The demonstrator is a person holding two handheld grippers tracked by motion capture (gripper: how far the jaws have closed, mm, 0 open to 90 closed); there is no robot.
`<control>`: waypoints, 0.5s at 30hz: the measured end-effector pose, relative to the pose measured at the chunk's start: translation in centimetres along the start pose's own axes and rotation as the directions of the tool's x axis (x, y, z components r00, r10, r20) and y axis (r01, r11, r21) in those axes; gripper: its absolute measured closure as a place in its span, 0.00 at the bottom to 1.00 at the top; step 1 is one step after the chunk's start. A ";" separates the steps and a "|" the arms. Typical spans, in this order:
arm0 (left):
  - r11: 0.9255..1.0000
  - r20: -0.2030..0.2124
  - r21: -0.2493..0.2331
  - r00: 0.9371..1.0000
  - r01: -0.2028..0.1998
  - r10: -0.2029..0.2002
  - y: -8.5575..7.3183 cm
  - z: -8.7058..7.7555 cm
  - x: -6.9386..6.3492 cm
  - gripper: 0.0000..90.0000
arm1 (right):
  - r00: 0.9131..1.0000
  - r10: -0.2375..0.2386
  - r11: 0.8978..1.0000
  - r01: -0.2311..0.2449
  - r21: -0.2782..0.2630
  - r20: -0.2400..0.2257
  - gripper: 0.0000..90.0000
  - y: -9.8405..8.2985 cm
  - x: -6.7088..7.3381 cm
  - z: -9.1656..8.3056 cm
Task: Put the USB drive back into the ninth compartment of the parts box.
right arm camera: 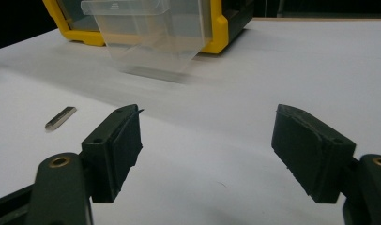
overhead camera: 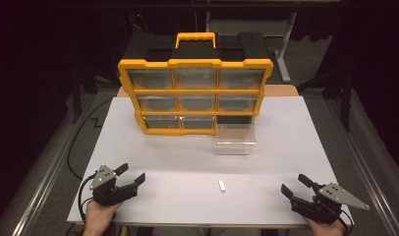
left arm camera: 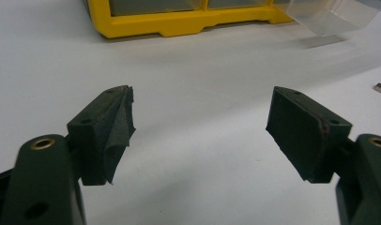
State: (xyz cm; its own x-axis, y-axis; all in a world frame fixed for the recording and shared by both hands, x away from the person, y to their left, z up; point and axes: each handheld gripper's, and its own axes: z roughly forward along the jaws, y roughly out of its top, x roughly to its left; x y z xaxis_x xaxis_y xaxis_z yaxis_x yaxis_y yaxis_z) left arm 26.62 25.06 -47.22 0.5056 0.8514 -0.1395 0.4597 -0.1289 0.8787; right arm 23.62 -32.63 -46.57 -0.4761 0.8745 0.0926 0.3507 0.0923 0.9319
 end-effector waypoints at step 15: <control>1.000 0.009 -0.004 1.000 0.004 -0.004 -0.2 -0.2 0.1 0.27 | 1.000 -0.004 1.000 0.003 -0.015 -0.008 0.28 0.2 0.5 -0.1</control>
State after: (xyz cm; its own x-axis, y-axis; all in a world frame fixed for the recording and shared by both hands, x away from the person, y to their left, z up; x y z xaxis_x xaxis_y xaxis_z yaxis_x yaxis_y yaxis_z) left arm 26.42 25.27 -47.28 0.5103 0.8474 -0.1467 0.4588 -0.1240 0.8799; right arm 23.40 -32.24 -46.31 -0.4841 0.8702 0.0922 0.3366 0.0880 0.9375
